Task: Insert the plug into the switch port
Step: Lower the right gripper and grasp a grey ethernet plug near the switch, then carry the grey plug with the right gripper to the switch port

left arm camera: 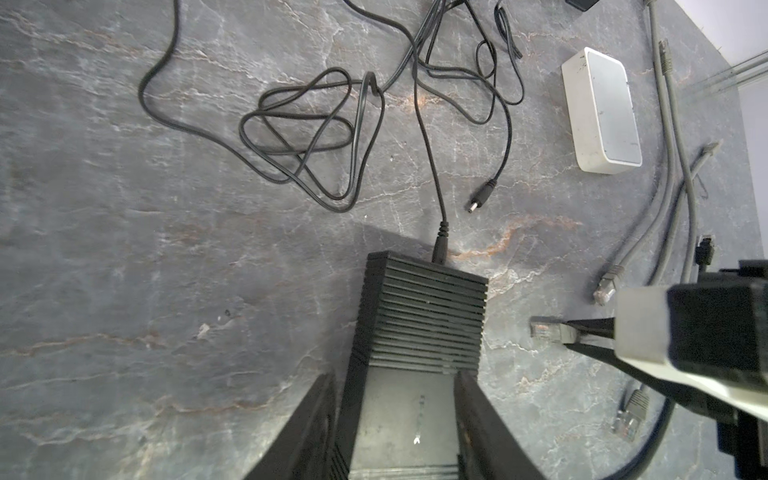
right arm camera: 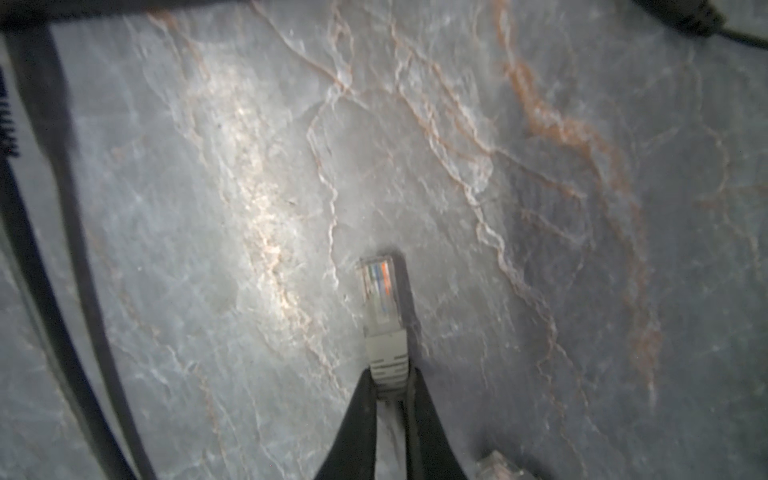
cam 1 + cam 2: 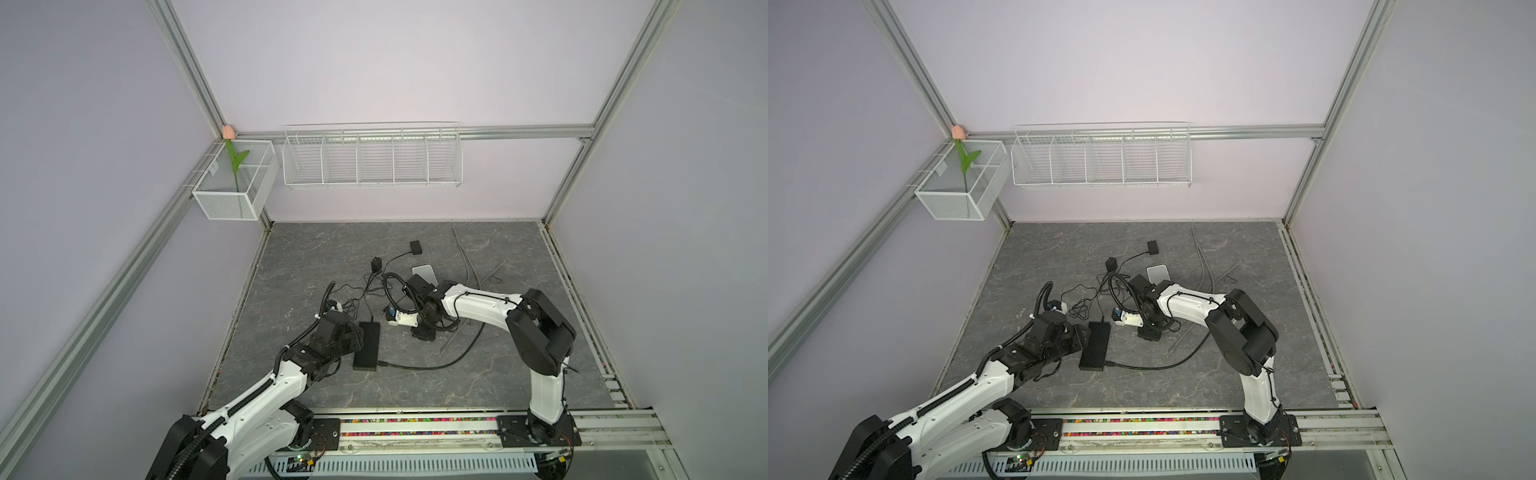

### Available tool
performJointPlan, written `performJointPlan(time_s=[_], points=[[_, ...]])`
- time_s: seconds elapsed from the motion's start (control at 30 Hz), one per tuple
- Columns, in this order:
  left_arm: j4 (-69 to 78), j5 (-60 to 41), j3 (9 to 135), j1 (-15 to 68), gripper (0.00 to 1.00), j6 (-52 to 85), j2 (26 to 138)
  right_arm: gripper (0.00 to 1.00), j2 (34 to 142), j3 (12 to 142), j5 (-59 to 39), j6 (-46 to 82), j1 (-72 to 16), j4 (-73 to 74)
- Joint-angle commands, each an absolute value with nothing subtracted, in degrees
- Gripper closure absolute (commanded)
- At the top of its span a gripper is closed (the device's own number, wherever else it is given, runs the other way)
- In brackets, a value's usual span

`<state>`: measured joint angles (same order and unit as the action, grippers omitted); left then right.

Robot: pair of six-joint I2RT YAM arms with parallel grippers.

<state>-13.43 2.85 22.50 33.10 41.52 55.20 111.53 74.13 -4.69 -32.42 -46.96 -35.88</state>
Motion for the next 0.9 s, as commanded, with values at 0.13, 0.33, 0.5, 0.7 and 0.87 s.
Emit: performJointPlan(time_s=[0.13, 0.33, 0.5, 0.7, 0.87], points=[[-10.59, 2.10, 22.24, 32.79, 0.54, 41.65, 58.73, 0.93, 108.37, 71.38, -8.93, -20.68, -48.43, -35.70], [-9.84, 2.36, 22.60, 32.80, 0.54, 41.59, 60.25, 0.93, 106.89, 70.11, -6.97, -18.71, -50.47, -35.96], [-8.79, 1.89, 22.59, 32.79, 0.55, 41.75, 62.24, 0.93, 104.66, 67.22, -5.49, -18.20, -52.06, -32.87], [-7.49, 1.32, 22.71, 32.83, 0.55, 41.79, 64.56, 0.94, 103.89, 66.27, -3.59, -18.59, -55.17, -29.45], [-7.08, 0.33, 23.23, 32.79, 0.55, 41.90, 66.58, 0.93, 104.08, 66.36, -3.00, -18.37, -57.19, -26.27]])
